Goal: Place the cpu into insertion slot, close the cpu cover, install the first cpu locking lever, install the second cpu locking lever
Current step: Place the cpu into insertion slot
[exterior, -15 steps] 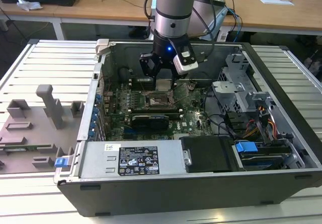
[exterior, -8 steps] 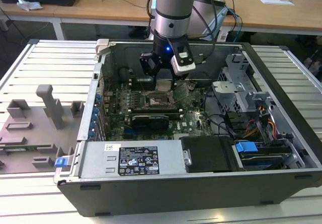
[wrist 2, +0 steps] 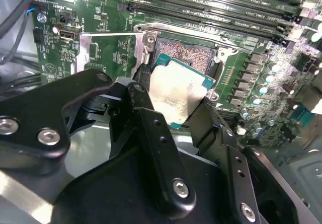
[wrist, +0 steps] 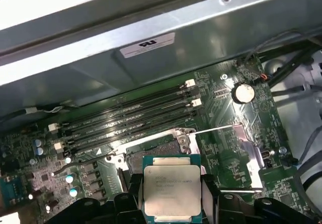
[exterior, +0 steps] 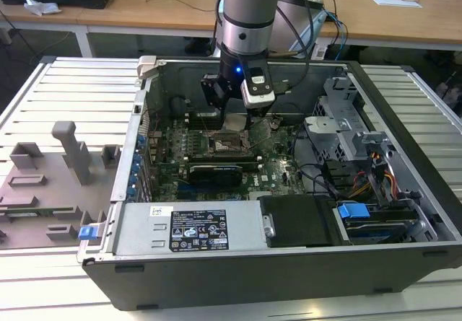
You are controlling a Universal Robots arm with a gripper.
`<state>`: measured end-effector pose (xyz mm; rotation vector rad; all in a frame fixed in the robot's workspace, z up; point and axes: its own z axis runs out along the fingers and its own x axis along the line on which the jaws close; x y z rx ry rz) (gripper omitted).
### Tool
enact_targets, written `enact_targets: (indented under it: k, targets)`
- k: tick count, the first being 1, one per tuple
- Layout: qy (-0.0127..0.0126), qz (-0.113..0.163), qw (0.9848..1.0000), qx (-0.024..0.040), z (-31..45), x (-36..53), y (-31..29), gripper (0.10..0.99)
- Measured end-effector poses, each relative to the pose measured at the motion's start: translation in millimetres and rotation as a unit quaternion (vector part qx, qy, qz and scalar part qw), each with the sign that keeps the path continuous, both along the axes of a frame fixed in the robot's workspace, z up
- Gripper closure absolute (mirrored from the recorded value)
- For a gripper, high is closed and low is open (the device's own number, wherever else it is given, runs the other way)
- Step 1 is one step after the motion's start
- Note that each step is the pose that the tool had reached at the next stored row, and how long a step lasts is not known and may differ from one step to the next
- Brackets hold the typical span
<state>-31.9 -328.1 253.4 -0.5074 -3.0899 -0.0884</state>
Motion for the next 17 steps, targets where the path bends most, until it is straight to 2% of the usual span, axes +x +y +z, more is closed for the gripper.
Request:
enact_targets:
  k: [6, 9, 15, 17]
  targets:
    - [0.0000, -0.035, 0.9994, -0.0010, -0.1, 0.0, 0.0, 0.541]
    - [0.0000, -0.055, 0.9985, -0.0018, -0.2, 0.0, 0.0, 0.541]
    - [0.0000, -0.102, 0.9947, -0.0026, -0.4, 0.0, 0.0, 0.541]
    - [0.0000, -0.122, 0.9925, -0.0033, -0.7, 0.0, 0.0, 0.541]
